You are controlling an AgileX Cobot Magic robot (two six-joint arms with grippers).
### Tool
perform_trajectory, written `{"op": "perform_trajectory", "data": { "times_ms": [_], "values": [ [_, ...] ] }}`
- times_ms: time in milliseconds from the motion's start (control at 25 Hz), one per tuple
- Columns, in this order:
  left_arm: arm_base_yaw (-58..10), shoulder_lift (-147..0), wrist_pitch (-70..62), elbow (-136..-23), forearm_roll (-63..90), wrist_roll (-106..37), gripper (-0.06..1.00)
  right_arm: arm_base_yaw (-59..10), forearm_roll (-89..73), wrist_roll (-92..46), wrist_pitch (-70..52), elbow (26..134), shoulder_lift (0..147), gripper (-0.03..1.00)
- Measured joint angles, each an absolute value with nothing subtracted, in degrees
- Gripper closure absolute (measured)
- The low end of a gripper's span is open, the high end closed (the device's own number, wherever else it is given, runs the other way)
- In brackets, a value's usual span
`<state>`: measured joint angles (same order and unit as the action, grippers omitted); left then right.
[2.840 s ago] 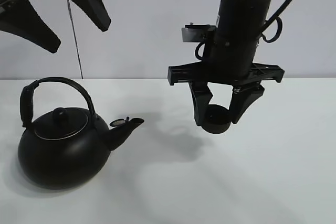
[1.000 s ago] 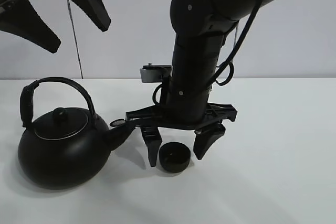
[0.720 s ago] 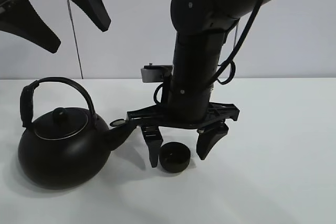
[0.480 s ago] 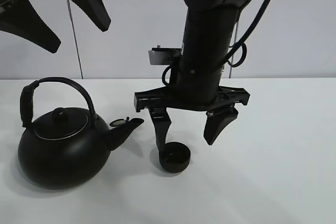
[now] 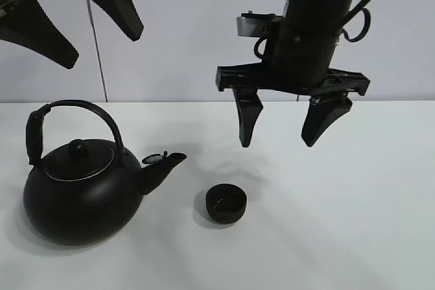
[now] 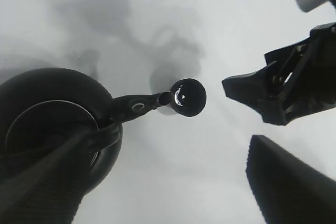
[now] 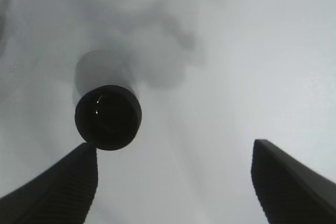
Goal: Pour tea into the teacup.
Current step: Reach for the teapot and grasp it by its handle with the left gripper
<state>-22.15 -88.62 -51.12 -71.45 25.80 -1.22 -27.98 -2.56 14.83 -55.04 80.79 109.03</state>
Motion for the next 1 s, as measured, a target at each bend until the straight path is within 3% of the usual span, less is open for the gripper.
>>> {"op": "perform_trajectory", "data": {
  "times_ms": [640, 1000],
  "values": [
    [-22.2, -88.6, -51.1, -71.4, 25.8, -1.2, 0.35, -15.4, -13.6, 4.7, -64.7, 80.8, 100.7, 0.41],
    [-22.2, -88.6, -51.1, -71.4, 25.8, -1.2, 0.35, -14.1, -14.4, 2.0, -66.3, 80.7, 99.6, 0.41]
  ]
}}
